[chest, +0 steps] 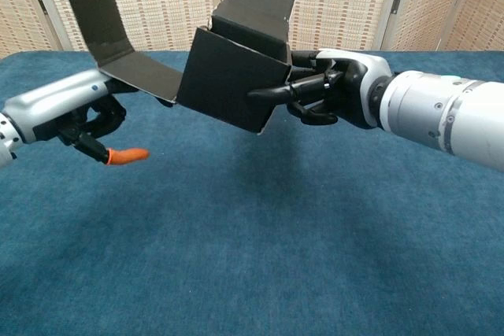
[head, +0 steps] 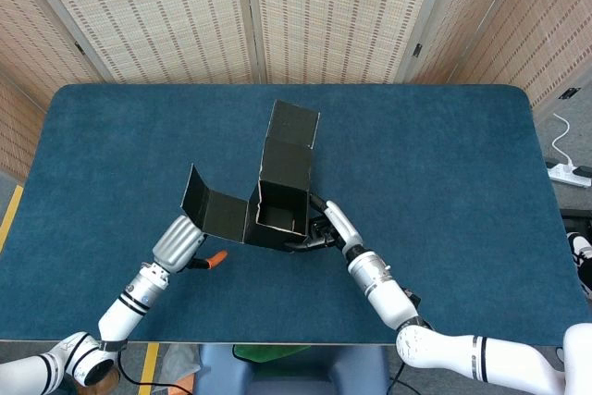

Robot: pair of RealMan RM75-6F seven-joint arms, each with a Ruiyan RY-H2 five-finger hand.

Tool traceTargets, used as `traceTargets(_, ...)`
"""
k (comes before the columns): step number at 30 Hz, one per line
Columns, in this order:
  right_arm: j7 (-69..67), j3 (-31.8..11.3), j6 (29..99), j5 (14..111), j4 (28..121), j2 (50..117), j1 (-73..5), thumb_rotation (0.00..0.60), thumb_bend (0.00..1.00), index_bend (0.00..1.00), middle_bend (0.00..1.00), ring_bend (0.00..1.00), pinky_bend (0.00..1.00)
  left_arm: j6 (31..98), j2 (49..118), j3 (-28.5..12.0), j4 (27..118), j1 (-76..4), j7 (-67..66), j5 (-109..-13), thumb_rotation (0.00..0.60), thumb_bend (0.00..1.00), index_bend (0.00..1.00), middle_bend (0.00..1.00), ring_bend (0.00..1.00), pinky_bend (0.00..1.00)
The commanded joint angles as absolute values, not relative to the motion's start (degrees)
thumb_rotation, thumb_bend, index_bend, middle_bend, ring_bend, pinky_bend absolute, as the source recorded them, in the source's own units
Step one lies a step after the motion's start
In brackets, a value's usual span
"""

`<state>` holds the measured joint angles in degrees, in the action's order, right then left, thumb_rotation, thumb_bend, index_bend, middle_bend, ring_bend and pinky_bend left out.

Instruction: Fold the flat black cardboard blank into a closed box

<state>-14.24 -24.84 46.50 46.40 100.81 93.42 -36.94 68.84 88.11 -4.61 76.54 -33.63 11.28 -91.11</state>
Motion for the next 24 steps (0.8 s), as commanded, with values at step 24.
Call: traceTargets(24,-13.40,-18.50,46.40,53.52,91.89,99.85,-39.47,0.600,0.22,0.52,0.58,0.77,1.00,78.68,92.28,-3.77,65.27,-37.95,16.89,-102.06,0.600,0.34,0.34,0.37,0.84,0.92)
